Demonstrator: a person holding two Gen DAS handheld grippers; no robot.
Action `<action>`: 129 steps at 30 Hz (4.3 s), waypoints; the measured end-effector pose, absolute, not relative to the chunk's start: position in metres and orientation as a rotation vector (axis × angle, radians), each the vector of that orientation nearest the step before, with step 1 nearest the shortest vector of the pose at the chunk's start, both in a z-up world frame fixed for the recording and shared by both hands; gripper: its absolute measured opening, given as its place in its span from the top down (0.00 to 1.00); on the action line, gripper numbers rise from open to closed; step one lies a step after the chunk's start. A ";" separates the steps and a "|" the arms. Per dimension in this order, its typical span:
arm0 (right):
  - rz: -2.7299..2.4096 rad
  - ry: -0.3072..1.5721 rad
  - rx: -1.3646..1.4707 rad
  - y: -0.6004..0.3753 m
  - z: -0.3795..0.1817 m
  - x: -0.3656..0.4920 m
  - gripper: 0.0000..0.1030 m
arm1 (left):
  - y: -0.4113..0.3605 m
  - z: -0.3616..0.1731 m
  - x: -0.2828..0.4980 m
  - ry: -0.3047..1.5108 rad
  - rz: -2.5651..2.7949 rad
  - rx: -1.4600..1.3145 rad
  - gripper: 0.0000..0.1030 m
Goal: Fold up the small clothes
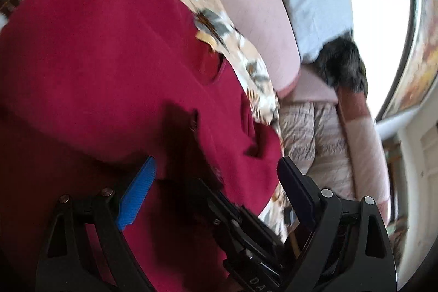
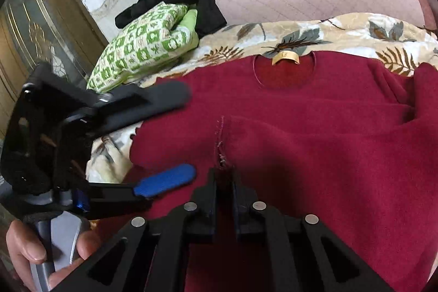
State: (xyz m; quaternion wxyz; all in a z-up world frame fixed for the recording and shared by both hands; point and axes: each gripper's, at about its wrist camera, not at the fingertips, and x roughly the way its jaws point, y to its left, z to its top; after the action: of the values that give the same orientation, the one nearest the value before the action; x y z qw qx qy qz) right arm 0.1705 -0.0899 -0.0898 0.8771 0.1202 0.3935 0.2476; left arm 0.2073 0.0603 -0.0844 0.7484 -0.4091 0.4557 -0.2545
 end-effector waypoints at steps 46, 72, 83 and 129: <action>-0.056 0.768 0.498 -0.226 -0.056 0.114 0.43 | 0.138 -0.076 0.189 0.834 -0.019 -0.671 0.58; 0.003 0.837 0.131 -0.254 -0.061 0.217 0.65 | 0.133 -0.078 0.207 0.838 0.056 -0.559 0.54; 0.129 0.898 -0.022 -0.231 -0.099 0.266 0.66 | 0.122 -0.077 0.213 0.855 0.012 -0.498 0.39; 0.082 0.882 -0.067 -0.141 -0.096 0.207 0.21 | 0.050 -0.087 0.223 0.925 0.079 0.033 0.06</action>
State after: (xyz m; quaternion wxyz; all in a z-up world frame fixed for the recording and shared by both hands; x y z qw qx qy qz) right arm 0.2073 -0.1411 -0.0956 0.9030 -0.0323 0.4266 0.0395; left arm 0.2225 0.0504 -0.0866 0.8940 0.0159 0.4461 0.0382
